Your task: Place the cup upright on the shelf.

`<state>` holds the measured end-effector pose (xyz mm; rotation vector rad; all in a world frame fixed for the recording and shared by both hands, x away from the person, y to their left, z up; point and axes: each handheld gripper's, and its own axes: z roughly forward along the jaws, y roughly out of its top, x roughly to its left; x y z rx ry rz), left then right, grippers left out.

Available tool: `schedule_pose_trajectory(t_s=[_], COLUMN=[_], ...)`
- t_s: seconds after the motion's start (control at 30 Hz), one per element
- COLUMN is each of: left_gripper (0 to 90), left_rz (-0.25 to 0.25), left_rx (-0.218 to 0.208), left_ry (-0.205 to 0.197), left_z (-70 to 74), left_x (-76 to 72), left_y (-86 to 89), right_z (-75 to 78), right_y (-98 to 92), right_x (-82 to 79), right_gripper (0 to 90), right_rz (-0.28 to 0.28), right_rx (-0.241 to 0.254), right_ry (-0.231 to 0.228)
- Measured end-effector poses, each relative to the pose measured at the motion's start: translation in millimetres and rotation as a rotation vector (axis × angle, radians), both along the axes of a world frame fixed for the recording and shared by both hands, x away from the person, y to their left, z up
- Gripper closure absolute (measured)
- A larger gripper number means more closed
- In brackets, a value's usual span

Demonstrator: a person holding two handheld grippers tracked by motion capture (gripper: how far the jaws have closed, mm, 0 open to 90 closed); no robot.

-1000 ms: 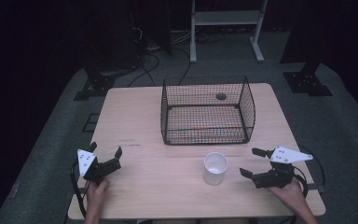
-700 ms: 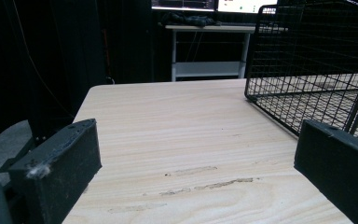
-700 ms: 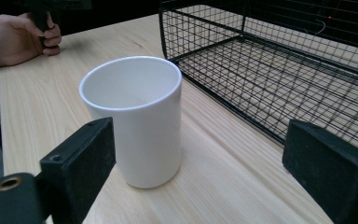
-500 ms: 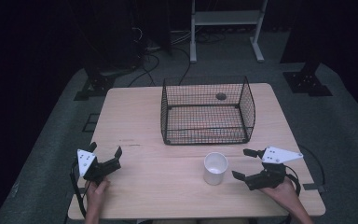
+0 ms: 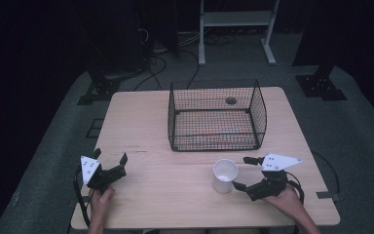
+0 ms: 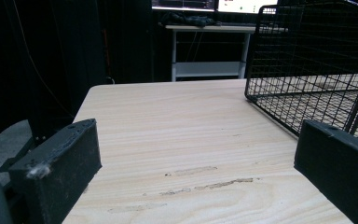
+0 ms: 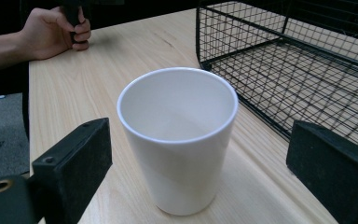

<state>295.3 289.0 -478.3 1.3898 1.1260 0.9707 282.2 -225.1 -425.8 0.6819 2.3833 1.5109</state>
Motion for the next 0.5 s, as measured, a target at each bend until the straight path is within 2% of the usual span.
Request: schedule_pose_trajectory(t_s=[0.23, 0.5], left_gripper=[0.0, 0.0], left_rz=[0.0, -0.001], left_rx=[0.0, 0.0], left_ry=[0.0, 0.0], left_z=[0.0, 0.0], left_x=[0.0, 0.0], left_y=[0.0, 0.1], right_z=[-2.7, -7.2], right_y=[8.7, 21.3], right_x=[3.5, 6.8], right_gripper=[6.1, 6.1], right_rz=[0.018, 0.037], right_rx=[0.001, -0.023], right_ry=[0.012, 0.026])
